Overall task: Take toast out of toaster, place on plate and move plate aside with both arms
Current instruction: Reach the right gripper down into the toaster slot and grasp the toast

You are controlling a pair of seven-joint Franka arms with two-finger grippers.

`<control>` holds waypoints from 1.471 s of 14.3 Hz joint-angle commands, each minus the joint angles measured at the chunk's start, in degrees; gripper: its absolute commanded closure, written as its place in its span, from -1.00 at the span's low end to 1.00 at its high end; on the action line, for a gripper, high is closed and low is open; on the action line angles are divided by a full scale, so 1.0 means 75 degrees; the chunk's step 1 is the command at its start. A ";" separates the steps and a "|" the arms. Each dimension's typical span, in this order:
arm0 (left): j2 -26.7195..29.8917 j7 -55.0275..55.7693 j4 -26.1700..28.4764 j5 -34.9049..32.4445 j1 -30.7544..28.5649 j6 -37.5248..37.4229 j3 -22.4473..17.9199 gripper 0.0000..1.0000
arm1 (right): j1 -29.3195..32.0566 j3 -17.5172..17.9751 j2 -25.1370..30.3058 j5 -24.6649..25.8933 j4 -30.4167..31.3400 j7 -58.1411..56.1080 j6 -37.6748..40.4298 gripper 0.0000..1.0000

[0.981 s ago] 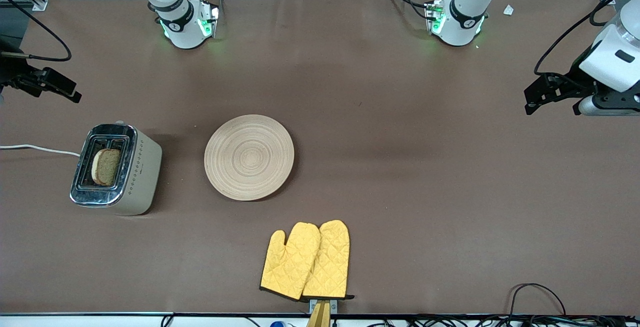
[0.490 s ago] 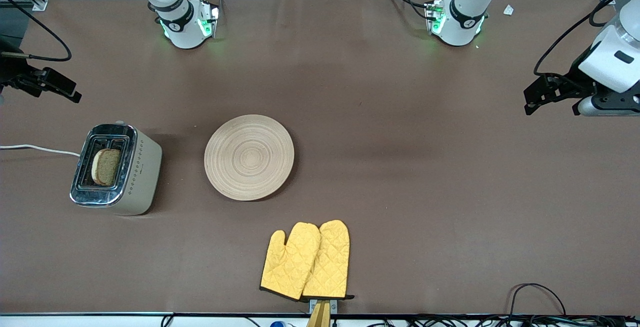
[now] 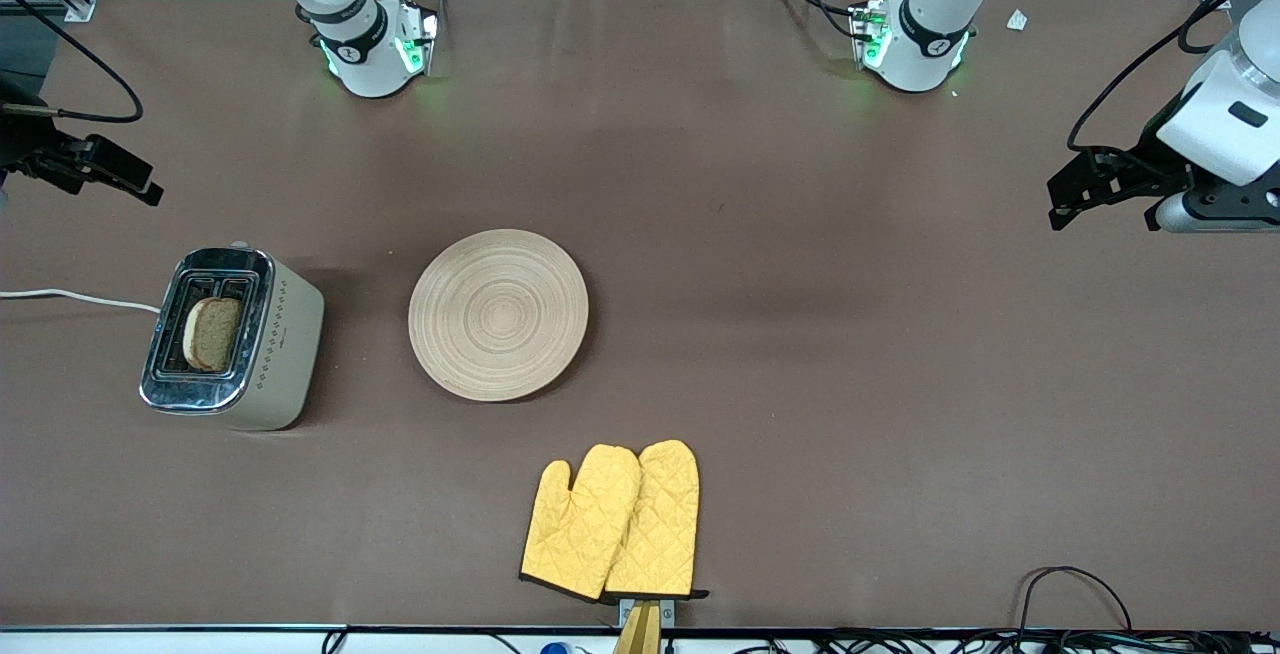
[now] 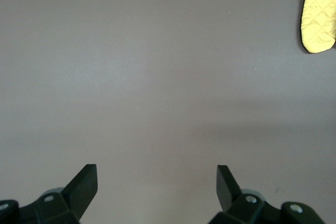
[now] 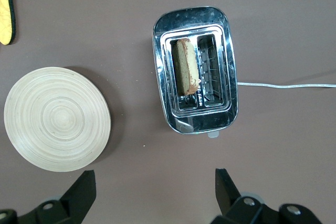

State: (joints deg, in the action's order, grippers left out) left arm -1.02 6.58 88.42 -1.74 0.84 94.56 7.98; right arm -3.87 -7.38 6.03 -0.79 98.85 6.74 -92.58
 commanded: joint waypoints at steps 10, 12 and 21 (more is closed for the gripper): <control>-0.0052 -0.0069 -0.0130 0.0044 -0.0007 -0.0104 0.0003 -1.00 | 0.0001 0.0058 0.0205 -0.0152 0.0272 -0.0020 -0.0159 -1.00; -0.0052 -0.0069 -0.0130 0.0044 -0.0007 -0.0104 0.0003 -1.00 | 0.0082 0.0046 -0.0296 -0.0082 0.0482 -0.0101 -0.0766 -1.00; -0.0052 -0.0092 -0.0130 0.0044 -0.0019 -0.0104 0.0003 -1.00 | 0.0621 0.0023 -0.2478 -0.0058 0.0765 -0.0311 -0.3158 -1.00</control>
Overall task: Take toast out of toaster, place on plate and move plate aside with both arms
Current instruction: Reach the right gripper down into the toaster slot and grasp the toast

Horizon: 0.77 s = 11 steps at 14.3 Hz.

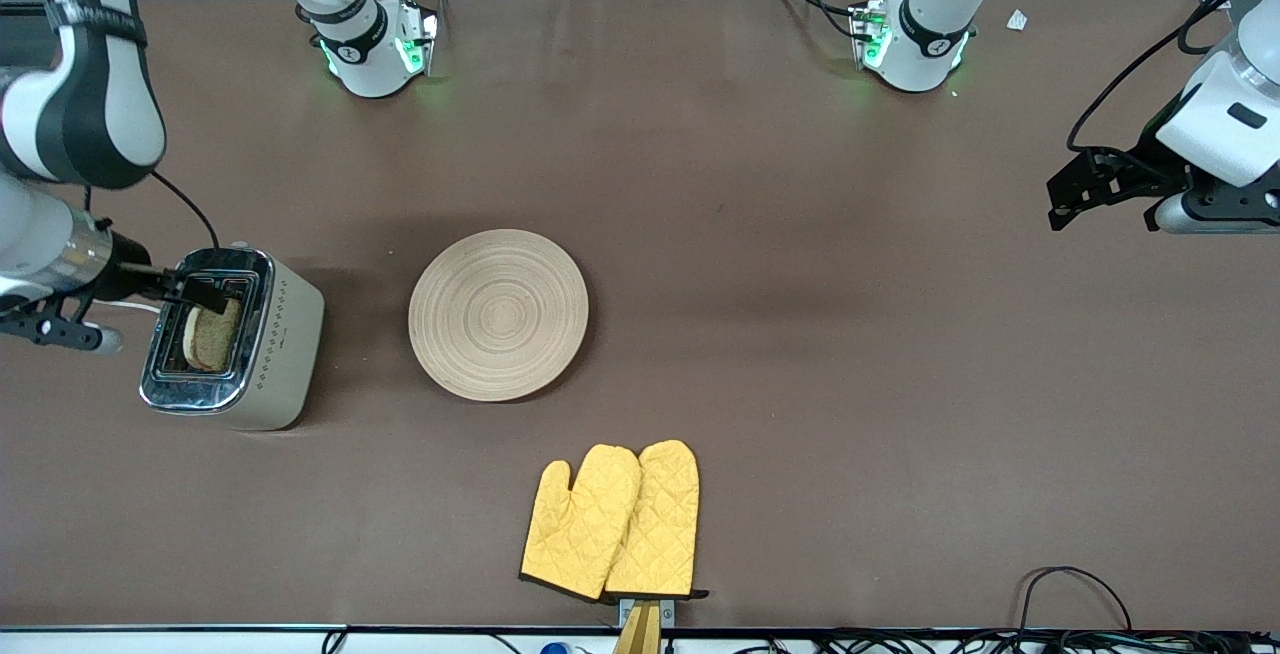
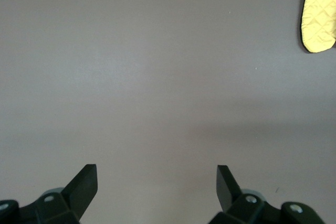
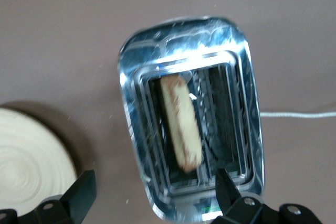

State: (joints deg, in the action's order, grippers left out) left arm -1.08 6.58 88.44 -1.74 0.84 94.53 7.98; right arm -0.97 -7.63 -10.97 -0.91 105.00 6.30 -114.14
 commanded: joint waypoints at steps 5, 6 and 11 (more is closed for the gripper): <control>-0.0044 -0.0104 -0.0131 0.0044 -0.0018 -0.0100 0.0003 -1.00 | 0.0294 0.0057 -0.0599 -0.0042 -0.0090 -0.0335 -0.0554 -0.33; -0.0044 -0.0115 -0.0131 0.0044 -0.0018 -0.0100 0.0003 -1.00 | 0.0294 0.0057 -0.0611 -0.0042 -0.0090 -0.0336 -0.0554 0.16; -0.0044 -0.0116 -0.0131 0.0044 -0.0018 -0.0100 0.0003 -1.00 | 0.0527 0.0068 -0.0764 -0.0066 -0.0113 -0.0908 -0.0496 0.97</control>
State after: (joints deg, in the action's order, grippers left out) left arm -1.08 6.56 88.44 -1.74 0.84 94.52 7.98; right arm 1.07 -7.70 -16.39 -0.91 104.85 2.58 -118.18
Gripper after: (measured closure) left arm 0.000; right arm 0.683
